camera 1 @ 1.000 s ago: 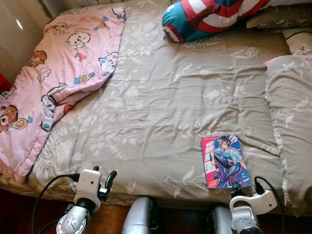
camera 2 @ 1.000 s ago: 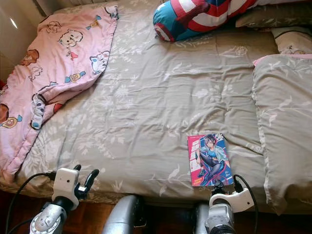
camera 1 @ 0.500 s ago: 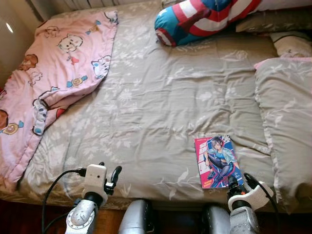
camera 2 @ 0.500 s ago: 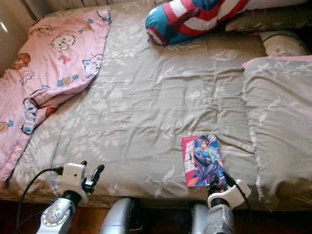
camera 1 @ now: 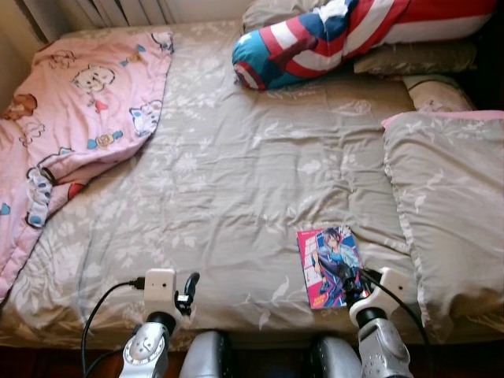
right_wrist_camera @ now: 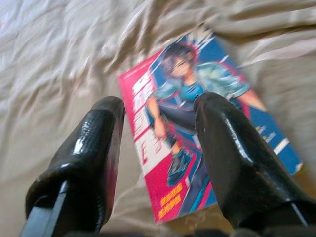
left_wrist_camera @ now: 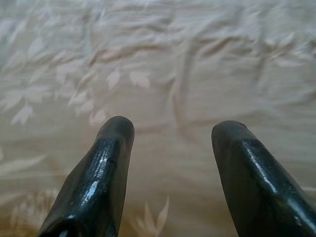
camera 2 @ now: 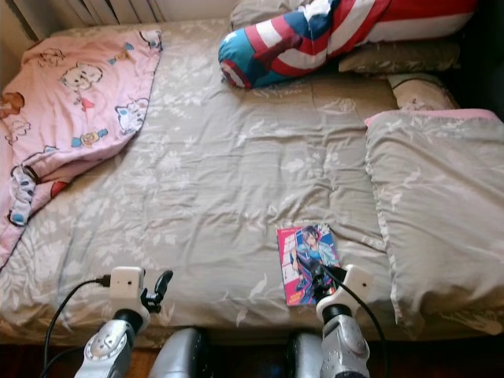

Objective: Clean up the room

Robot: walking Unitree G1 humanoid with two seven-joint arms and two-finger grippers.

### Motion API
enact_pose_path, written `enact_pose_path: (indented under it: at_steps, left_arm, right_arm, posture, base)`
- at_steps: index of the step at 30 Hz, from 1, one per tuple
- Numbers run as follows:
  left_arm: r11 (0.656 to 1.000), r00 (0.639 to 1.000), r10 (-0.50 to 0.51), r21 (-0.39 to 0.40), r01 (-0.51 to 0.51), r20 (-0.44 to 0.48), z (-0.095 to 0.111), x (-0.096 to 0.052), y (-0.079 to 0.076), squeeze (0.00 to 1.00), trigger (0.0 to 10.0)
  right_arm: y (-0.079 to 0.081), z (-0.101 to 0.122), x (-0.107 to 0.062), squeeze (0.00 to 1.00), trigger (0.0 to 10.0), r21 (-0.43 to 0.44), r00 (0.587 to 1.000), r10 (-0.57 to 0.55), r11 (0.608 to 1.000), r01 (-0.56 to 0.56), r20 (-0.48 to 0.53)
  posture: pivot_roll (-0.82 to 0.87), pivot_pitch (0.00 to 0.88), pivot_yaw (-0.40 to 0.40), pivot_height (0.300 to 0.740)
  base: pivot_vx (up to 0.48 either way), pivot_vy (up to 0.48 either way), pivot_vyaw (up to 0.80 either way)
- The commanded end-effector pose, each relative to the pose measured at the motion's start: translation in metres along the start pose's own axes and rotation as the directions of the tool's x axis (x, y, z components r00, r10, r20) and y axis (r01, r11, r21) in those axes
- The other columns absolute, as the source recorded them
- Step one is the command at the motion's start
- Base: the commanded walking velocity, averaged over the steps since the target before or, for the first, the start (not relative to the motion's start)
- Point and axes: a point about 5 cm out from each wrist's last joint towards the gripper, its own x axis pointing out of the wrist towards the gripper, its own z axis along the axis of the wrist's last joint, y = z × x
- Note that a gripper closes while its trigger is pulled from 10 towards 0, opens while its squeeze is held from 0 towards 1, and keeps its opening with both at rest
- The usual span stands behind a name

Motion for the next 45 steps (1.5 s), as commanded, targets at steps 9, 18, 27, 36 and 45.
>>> enact_pose_path:
  at_steps: [9,18,27,36,45]
  left_arm:
    - [0.996,0.974,0.076,-0.03,-0.084,-0.214,-0.042,-0.016,0.016,0.0,10.0]
    - [0.996,0.95,0.079,-0.02,-0.09,-0.302,-0.056,-0.02,0.015,0.0,10.0]
    - [0.992,0.906,0.108,-0.011,-0.123,-0.409,-0.075,-0.033,0.017,0.0,10.0]
    - [0.991,0.891,0.11,-0.018,-0.131,-0.441,-0.083,-0.04,0.016,0.0,10.0]
    - [0.988,0.882,0.132,-0.008,-0.151,-0.452,-0.085,-0.043,0.023,0.0,10.0]
  right_arm:
    - [-0.021,-0.05,-0.029,0.0,10.0,-0.09,0.953,-0.094,0.993,0.071,-0.287]
    - [-0.031,-0.069,-0.045,0.0,10.0,-0.143,0.905,-0.169,0.982,0.122,-0.391]
    - [-0.039,-0.078,-0.055,0.0,10.0,-0.166,0.871,-0.2,0.976,0.139,-0.448]
    - [-0.071,-0.083,-0.08,0.0,10.0,-0.218,0.829,-0.249,0.963,0.158,-0.501]
    - [-0.051,-0.09,-0.073,0.0,10.0,-0.252,0.828,-0.229,0.961,0.11,-0.513]
  posture:
    - [-0.01,0.168,0.047,0.715]
    - [0.0,0.15,0.052,0.74]
    - [-0.01,0.119,0.042,0.74]
    - [-0.01,0.101,0.034,0.74]
    - [-0.01,0.125,0.041,0.74]
  base:
    - [0.0,0.0,0.0]
    - [0.0,0.0,0.0]
    - [0.0,0.0,0.0]
    - [0.0,0.0,0.0]
    - [0.0,0.0,0.53]
